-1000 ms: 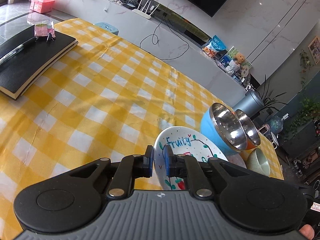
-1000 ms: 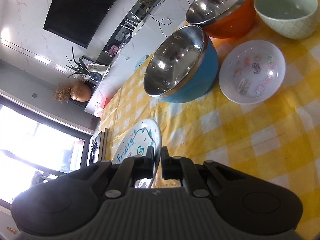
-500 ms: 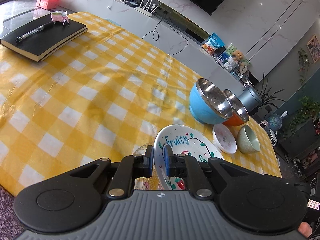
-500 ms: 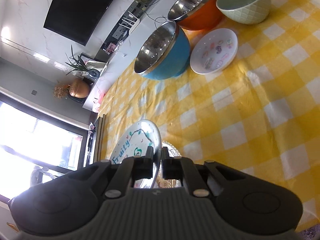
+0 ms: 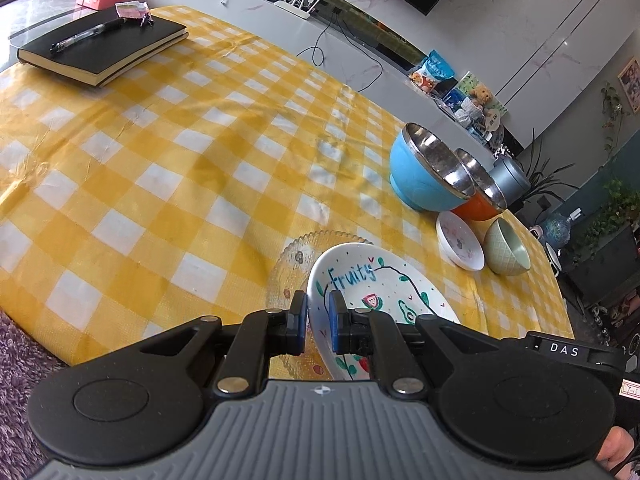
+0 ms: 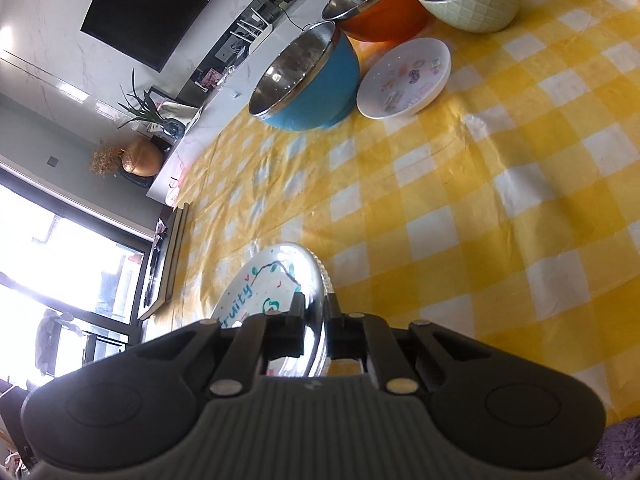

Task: Organize plates and bowls

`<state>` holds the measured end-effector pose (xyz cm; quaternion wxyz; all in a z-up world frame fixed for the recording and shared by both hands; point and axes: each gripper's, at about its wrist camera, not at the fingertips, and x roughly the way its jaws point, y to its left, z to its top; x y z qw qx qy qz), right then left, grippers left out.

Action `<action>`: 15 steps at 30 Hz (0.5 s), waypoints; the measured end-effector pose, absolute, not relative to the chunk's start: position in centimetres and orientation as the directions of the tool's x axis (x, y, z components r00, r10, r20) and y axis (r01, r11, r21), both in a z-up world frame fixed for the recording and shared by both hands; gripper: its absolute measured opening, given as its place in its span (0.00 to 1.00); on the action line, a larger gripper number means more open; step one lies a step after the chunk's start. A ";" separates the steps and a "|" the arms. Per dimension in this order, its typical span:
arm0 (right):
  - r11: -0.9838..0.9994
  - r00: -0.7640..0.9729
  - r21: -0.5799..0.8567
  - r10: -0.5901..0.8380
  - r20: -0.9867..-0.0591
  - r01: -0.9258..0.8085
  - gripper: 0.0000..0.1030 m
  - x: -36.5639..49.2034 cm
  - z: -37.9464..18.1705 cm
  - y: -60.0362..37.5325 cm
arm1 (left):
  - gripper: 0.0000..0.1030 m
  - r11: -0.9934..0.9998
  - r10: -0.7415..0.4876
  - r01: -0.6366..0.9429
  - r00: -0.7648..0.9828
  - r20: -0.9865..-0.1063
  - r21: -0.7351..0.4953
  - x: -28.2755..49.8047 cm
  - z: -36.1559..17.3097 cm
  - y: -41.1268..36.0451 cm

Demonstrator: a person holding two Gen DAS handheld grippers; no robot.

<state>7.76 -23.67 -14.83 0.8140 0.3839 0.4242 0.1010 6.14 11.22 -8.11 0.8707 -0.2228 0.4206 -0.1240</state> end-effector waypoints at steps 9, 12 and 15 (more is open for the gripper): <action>0.712 0.601 0.683 0.477 -0.642 0.164 0.08 7.9 -15.4 -23.3 | 0.11 0.884 -0.386 0.033 0.613 -0.689 -0.467 5.9 -8.5 11.0; 0.732 0.602 0.664 0.463 -0.651 0.155 0.09 8.0 -15.2 -23.0 | 0.10 0.892 -0.374 0.037 0.622 -0.688 -0.451 5.9 -8.5 10.9; 0.756 0.607 0.640 0.445 -0.659 0.140 0.09 8.1 -15.0 -22.5 | 0.10 0.898 -0.366 0.041 0.623 -0.691 -0.438 6.1 -8.5 10.8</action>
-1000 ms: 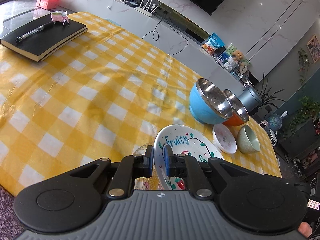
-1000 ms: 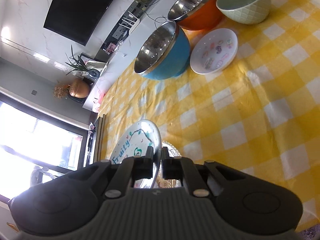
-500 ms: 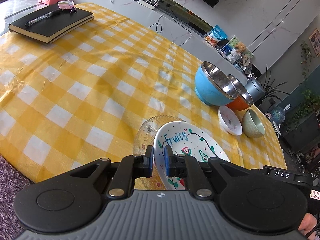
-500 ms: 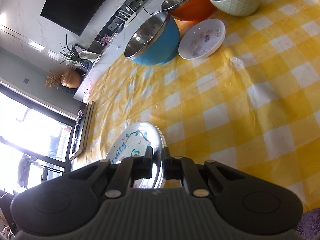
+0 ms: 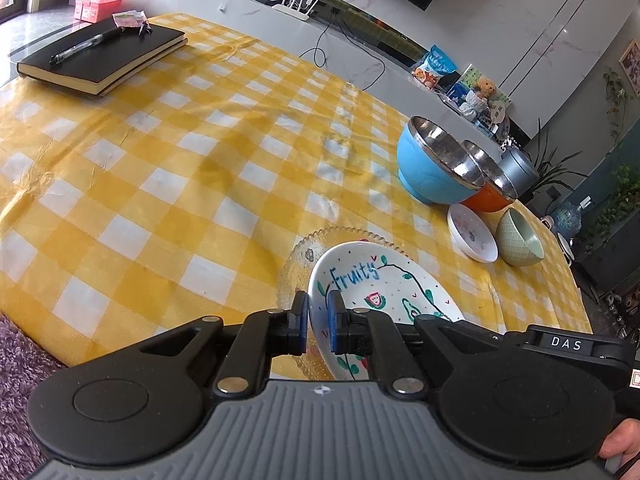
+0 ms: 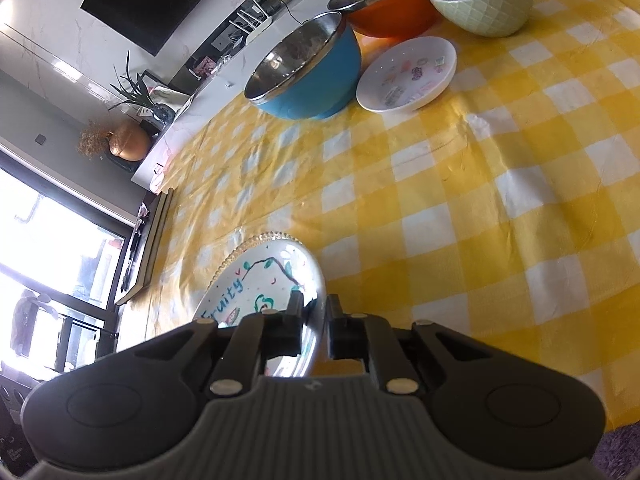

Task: Organize plates and bowls

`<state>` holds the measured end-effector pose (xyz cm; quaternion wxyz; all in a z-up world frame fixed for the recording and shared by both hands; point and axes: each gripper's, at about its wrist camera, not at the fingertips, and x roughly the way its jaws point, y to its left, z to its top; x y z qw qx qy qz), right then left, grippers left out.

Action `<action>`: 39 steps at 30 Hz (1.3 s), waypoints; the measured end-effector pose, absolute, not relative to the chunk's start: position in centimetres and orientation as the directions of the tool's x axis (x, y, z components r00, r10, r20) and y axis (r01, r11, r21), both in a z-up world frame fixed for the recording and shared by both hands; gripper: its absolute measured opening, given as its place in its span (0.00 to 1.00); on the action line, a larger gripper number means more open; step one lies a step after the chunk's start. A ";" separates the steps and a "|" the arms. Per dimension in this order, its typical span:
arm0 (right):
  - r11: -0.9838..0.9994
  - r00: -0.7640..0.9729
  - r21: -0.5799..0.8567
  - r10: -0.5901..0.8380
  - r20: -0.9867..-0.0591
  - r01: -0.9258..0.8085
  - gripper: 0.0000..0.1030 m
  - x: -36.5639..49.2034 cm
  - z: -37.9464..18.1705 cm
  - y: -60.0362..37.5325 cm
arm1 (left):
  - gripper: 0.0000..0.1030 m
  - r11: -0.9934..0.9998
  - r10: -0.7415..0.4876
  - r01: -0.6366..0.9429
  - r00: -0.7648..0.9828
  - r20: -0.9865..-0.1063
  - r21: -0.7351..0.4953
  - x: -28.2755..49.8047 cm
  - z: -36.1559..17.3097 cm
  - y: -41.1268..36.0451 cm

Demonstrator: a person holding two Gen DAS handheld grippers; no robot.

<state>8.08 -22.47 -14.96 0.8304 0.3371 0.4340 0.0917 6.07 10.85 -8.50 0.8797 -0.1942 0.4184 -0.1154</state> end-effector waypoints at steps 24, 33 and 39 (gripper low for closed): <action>0.865 0.628 0.492 0.330 -0.705 0.098 0.14 8.6 -14.5 -20.1 | 0.12 0.949 -0.278 0.071 0.640 -0.716 -0.306 6.1 -8.7 9.2; 0.874 0.641 0.476 0.311 -0.702 0.097 0.13 8.2 -14.3 -20.0 | 0.12 0.968 -0.236 0.092 0.641 -0.730 -0.232 6.2 -8.6 8.1; 0.873 0.644 0.479 0.311 -0.699 0.098 0.12 8.2 -14.3 -20.1 | 0.12 0.976 -0.213 0.102 0.646 -0.733 -0.193 6.1 -8.5 7.7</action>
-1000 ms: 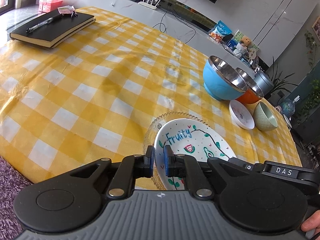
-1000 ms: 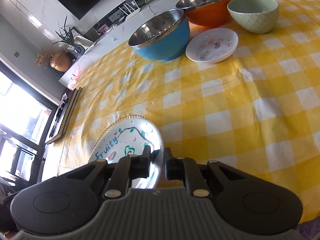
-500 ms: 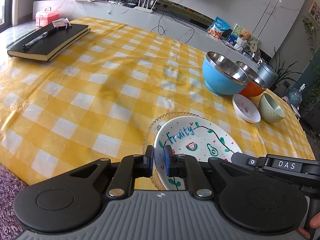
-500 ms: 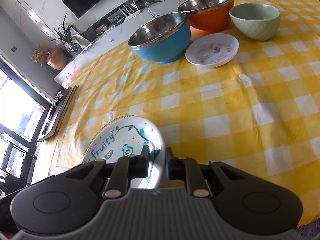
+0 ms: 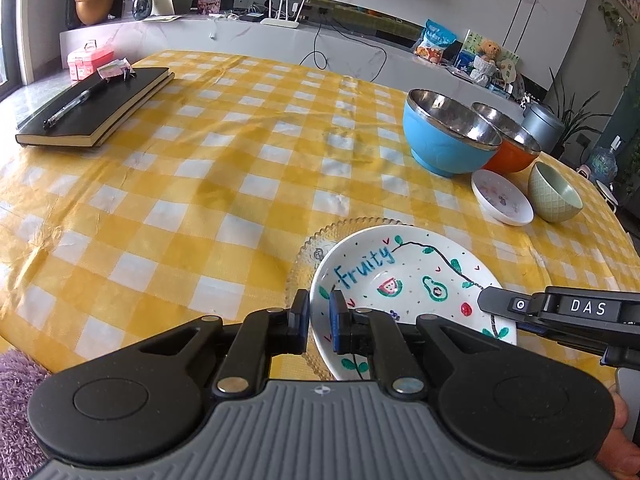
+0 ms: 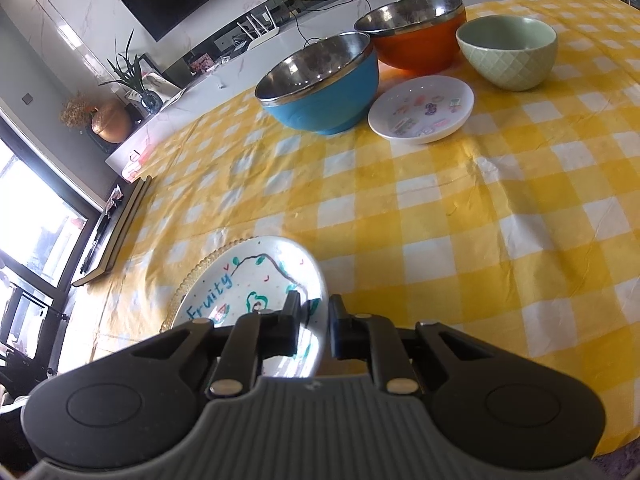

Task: Organize plates and bowls

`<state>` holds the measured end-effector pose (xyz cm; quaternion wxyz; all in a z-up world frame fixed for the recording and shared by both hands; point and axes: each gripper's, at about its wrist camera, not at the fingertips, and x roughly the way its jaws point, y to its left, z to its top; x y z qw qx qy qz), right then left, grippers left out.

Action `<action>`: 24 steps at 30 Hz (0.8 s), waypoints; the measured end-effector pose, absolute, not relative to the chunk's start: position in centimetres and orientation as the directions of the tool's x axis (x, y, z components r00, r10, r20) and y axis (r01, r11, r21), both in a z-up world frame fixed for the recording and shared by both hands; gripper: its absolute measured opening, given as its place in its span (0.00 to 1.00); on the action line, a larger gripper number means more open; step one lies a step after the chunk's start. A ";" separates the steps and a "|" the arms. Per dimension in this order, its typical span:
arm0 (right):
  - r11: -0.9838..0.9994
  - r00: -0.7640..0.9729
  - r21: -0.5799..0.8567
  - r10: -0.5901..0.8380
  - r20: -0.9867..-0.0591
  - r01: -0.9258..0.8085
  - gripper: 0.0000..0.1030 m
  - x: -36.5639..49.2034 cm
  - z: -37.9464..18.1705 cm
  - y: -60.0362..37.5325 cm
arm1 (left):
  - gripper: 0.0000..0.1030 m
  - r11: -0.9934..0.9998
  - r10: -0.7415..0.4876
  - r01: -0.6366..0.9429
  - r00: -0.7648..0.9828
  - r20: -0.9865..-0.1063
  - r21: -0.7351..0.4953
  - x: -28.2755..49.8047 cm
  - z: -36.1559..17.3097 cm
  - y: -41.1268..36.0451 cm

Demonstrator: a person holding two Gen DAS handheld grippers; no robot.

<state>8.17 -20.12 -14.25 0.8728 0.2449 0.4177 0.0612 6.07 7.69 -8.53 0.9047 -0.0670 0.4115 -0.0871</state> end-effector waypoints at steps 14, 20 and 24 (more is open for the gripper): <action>0.878 0.623 0.467 0.309 -0.719 0.104 0.33 8.2 -13.9 -20.2 | 0.36 0.984 -0.163 0.059 0.688 -0.707 -0.170 6.0 -7.8 8.9; 0.896 0.584 0.436 0.307 -0.751 0.090 0.35 7.0 -13.6 -19.9 | 0.38 0.951 -0.247 0.026 0.666 -0.704 -0.310 6.5 -8.2 11.0; 0.885 0.571 0.457 0.333 -0.750 0.085 0.21 6.3 -13.7 -19.9 | 0.37 0.937 -0.284 0.028 0.645 -0.709 -0.349 6.9 -8.6 11.0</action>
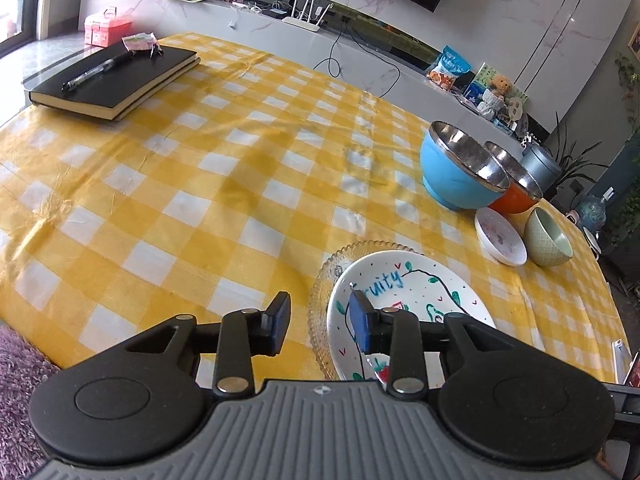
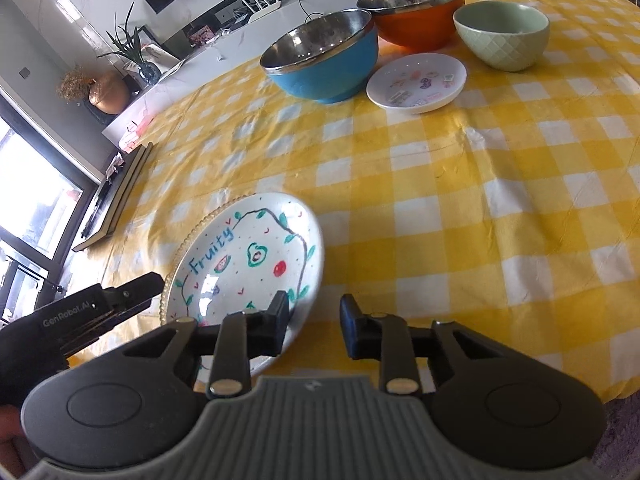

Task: Organize plates and bowls

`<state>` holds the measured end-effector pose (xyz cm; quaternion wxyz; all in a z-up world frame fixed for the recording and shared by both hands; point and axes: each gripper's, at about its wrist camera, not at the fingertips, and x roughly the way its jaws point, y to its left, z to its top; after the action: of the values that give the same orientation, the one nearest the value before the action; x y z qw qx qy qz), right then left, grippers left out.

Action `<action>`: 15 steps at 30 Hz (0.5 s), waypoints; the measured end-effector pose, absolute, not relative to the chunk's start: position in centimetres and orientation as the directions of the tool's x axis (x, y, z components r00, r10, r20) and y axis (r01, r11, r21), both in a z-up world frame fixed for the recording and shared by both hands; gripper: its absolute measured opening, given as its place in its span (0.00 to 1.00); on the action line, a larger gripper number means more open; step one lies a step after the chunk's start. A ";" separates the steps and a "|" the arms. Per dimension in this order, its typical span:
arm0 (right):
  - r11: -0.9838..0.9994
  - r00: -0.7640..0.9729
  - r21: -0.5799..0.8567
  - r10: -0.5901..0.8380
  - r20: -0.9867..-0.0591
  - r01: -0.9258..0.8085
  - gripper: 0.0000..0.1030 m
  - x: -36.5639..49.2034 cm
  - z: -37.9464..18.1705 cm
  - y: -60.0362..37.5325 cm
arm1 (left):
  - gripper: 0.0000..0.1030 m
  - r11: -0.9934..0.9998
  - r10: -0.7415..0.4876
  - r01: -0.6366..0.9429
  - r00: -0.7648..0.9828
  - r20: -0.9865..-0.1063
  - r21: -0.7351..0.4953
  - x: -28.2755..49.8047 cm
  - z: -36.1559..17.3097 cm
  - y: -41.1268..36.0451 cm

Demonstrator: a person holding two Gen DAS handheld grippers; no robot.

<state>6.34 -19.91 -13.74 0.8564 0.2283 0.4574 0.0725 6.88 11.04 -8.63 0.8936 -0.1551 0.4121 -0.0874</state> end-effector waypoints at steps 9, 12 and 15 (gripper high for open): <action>0.881 0.578 0.466 0.340 -0.742 0.081 0.11 6.7 -13.8 -19.5 | 0.29 0.917 -0.332 0.033 0.616 -0.714 -0.397 7.0 -9.3 11.0; 0.881 0.585 0.465 0.335 -0.739 0.083 0.10 6.9 -13.9 -19.4 | 0.29 0.922 -0.326 0.038 0.617 -0.716 -0.386 6.8 -9.2 10.8; 0.883 0.588 0.463 0.335 -0.737 0.077 0.11 7.2 -14.1 -19.2 | 0.29 0.921 -0.327 0.038 0.616 -0.717 -0.388 6.8 -9.2 10.8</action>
<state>7.22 -19.23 -14.08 0.8607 0.2302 0.4479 0.0748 6.81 10.76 -9.23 0.8828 -0.1699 0.4257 -0.1032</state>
